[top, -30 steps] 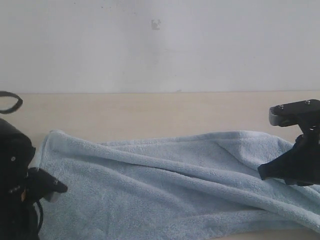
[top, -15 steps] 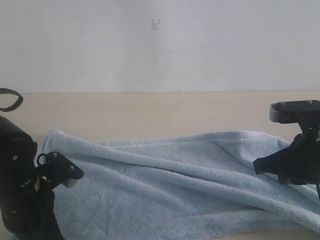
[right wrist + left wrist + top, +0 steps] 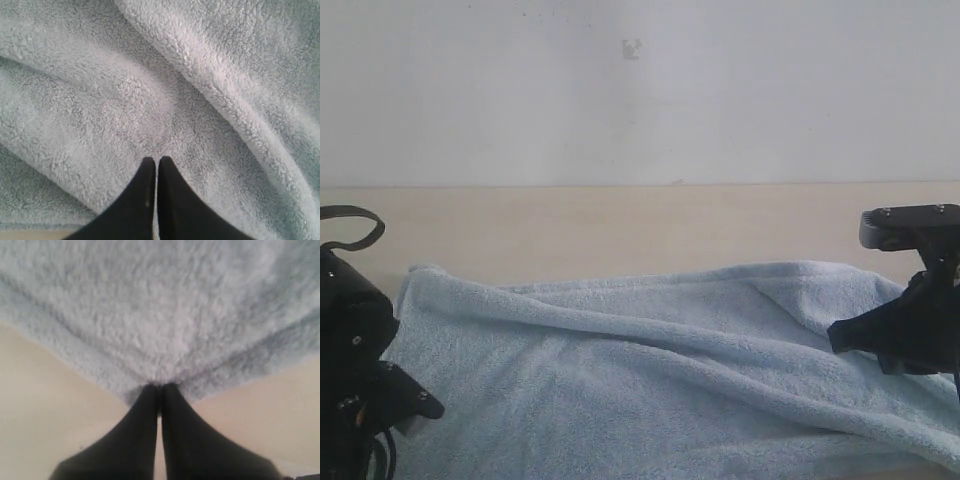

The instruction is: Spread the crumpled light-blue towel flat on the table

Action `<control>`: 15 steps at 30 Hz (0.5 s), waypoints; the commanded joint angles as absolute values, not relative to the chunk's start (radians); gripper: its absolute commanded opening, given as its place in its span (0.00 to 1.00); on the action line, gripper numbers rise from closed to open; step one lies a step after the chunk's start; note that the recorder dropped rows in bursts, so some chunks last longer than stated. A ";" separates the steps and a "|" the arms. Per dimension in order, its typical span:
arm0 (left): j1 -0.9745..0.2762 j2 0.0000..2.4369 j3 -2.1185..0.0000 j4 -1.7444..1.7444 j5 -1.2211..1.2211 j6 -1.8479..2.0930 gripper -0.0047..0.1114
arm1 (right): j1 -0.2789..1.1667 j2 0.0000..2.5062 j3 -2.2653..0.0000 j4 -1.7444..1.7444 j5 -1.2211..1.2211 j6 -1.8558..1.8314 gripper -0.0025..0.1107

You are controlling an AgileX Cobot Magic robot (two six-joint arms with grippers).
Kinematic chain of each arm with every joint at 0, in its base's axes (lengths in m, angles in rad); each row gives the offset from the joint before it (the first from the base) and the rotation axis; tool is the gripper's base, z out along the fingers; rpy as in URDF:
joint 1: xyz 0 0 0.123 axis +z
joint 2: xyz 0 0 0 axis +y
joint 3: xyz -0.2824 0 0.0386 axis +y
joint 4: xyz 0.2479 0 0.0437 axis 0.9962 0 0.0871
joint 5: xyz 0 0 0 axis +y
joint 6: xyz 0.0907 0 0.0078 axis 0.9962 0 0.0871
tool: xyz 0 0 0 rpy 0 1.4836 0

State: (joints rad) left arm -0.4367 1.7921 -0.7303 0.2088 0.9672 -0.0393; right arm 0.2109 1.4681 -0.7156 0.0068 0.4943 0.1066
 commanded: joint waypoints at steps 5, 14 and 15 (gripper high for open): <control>-0.413 1.780 -0.741 0.208 1.002 -0.120 0.07 | 0.208 1.466 -0.720 0.006 0.505 0.098 0.03; -0.431 1.683 -0.769 -0.032 0.774 0.154 0.07 | 0.208 1.466 -0.720 0.006 0.464 0.098 0.03; -0.429 1.693 -0.769 -0.030 0.755 0.154 0.07 | 0.208 1.466 -0.720 0.006 0.466 0.098 0.03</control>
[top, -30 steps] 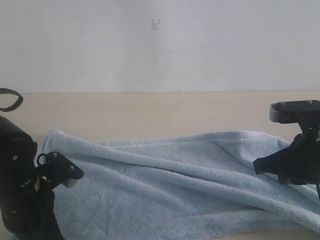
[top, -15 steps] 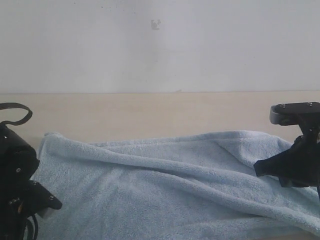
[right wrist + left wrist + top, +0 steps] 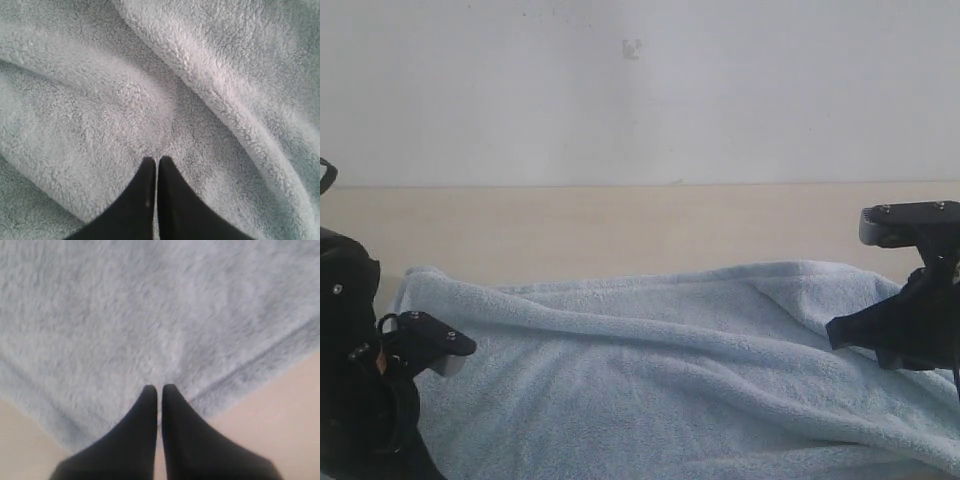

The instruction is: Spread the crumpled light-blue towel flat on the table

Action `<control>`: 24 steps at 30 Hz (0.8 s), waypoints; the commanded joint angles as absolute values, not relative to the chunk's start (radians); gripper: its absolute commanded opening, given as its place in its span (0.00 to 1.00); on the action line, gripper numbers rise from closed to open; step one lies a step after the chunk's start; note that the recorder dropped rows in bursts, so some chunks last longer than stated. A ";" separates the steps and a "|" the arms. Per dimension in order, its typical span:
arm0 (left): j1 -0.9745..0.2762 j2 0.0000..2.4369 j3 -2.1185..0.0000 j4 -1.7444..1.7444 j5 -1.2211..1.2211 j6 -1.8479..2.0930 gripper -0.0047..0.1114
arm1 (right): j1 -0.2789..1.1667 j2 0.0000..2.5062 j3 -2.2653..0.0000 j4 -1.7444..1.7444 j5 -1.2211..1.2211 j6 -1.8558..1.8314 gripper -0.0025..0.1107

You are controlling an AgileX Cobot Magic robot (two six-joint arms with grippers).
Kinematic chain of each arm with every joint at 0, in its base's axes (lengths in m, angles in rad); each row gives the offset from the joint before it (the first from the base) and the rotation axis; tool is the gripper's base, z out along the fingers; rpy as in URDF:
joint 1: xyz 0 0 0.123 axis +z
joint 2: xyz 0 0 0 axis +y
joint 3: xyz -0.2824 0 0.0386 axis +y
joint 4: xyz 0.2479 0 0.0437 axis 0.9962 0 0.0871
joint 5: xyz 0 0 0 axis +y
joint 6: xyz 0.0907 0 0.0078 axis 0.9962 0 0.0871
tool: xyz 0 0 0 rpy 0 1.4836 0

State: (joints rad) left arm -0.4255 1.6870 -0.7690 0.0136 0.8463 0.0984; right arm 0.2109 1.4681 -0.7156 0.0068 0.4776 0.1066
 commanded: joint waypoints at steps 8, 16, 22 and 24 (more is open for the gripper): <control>-0.429 1.776 -0.768 -0.018 0.784 0.158 0.07 | 0.208 1.466 -0.720 0.006 0.477 0.098 0.03; -0.429 1.791 -0.701 0.033 0.916 0.098 0.07 | 0.208 1.466 -0.720 0.006 0.475 0.098 0.03; -0.429 1.791 -0.647 0.064 0.982 0.037 0.07 | 0.208 1.466 -0.720 0.006 0.484 0.098 0.03; -0.429 1.791 -0.647 0.073 0.993 0.021 0.07 | 0.208 1.466 -0.720 0.006 0.493 0.098 0.03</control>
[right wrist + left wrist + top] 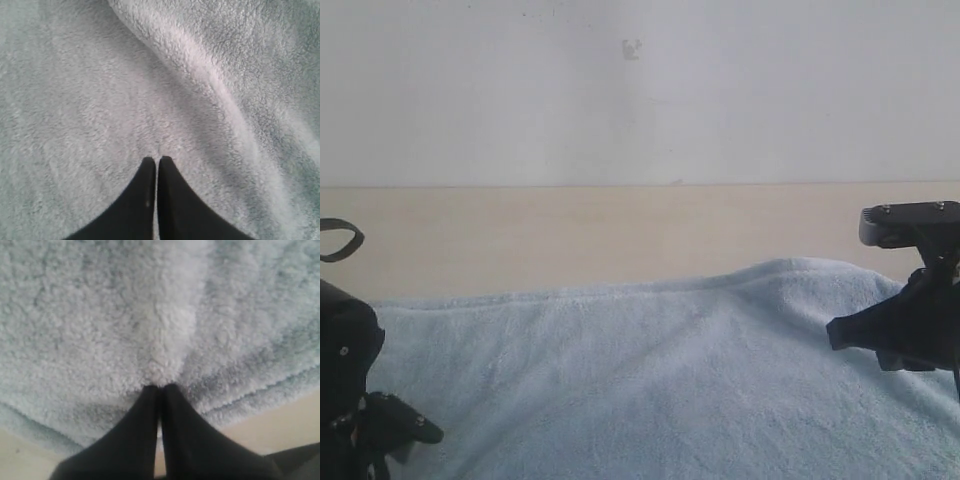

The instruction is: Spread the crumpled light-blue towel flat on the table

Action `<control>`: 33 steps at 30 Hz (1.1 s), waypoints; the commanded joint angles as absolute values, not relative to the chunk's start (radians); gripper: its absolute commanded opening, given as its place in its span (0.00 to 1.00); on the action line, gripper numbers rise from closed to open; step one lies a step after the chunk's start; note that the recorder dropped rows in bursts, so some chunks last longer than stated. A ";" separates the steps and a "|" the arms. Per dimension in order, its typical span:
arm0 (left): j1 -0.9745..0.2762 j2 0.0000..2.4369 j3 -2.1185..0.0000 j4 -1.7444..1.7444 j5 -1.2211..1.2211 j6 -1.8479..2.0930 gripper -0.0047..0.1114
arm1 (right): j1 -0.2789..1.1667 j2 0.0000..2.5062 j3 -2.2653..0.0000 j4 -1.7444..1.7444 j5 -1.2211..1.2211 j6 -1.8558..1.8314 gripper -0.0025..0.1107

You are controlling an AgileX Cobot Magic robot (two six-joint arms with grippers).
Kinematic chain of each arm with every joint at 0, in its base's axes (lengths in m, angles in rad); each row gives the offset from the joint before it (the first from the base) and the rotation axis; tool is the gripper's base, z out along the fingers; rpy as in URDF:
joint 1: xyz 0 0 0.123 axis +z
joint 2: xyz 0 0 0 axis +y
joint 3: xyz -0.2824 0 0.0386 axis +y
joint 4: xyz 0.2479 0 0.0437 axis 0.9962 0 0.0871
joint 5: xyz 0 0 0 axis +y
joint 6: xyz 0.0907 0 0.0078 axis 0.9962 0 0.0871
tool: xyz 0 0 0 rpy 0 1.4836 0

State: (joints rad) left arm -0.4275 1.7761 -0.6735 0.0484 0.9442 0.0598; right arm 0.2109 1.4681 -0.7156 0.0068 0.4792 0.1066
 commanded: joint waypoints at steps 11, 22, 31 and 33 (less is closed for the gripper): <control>-0.429 1.677 -0.765 0.118 0.999 -0.048 0.07 | 0.208 1.462 -0.720 -0.061 0.400 0.095 0.03; -0.429 1.585 -0.792 -0.155 0.708 0.112 0.07 | -0.141 1.854 -0.962 0.726 0.576 -0.671 0.03; -0.429 1.613 -0.792 -0.453 0.659 0.446 0.07 | -0.139 1.954 -0.965 0.905 0.655 -0.880 0.03; -0.429 1.613 -0.792 -0.453 0.638 0.446 0.07 | -0.137 1.961 -0.965 0.905 0.691 -0.880 0.03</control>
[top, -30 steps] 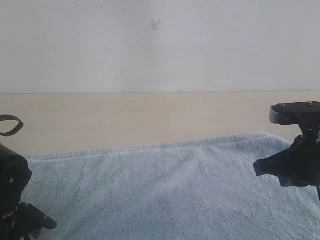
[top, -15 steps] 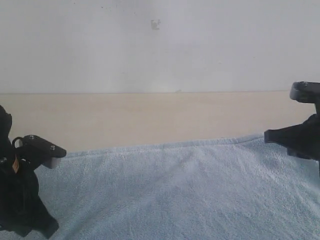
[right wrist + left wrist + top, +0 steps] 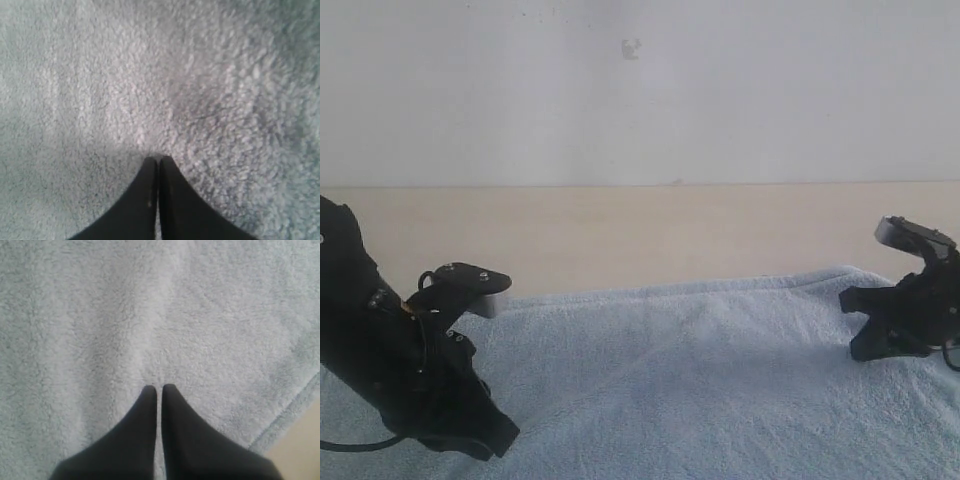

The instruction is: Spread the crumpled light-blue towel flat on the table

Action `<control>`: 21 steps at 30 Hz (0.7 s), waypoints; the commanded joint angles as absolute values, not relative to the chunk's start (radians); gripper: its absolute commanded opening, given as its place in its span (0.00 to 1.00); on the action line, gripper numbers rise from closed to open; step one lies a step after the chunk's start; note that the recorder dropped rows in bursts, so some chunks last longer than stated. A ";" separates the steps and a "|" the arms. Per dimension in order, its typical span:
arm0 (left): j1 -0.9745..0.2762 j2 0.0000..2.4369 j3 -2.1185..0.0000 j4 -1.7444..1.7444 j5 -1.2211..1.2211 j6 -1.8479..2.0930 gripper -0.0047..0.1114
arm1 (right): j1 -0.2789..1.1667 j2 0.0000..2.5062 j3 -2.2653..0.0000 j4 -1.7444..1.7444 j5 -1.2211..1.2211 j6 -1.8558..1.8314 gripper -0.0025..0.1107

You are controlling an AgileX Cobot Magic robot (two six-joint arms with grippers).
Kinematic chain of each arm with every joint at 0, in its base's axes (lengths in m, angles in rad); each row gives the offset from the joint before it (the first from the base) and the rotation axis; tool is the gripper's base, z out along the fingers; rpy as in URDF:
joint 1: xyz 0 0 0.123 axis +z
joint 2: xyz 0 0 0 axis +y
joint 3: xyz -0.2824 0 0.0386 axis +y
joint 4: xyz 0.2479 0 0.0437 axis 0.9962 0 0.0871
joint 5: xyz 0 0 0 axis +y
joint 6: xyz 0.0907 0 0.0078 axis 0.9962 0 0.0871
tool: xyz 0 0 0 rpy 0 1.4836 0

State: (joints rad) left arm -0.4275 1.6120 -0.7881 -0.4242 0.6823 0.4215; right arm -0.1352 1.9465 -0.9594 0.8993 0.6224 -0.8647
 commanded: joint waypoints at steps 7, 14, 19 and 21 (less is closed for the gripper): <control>-0.429 1.613 -0.792 -0.466 0.585 0.452 0.07 | -0.019 1.965 -0.920 0.848 0.676 -0.801 0.03; -0.429 1.613 -0.792 -0.482 0.602 0.461 0.07 | 0.166 1.965 -0.884 0.514 0.545 -0.471 0.03; -0.429 1.613 -0.792 -0.482 0.602 0.461 0.07 | 0.250 1.963 -0.908 0.518 0.630 -0.471 0.03; -0.429 1.613 -0.792 -0.482 0.602 0.461 0.07 | 0.272 1.963 -0.924 0.518 0.716 -0.492 0.03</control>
State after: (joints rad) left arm -0.4275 1.6120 -0.7881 -0.4702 0.5996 0.4549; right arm 0.2279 1.9187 -0.9359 0.5499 0.5445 -0.4818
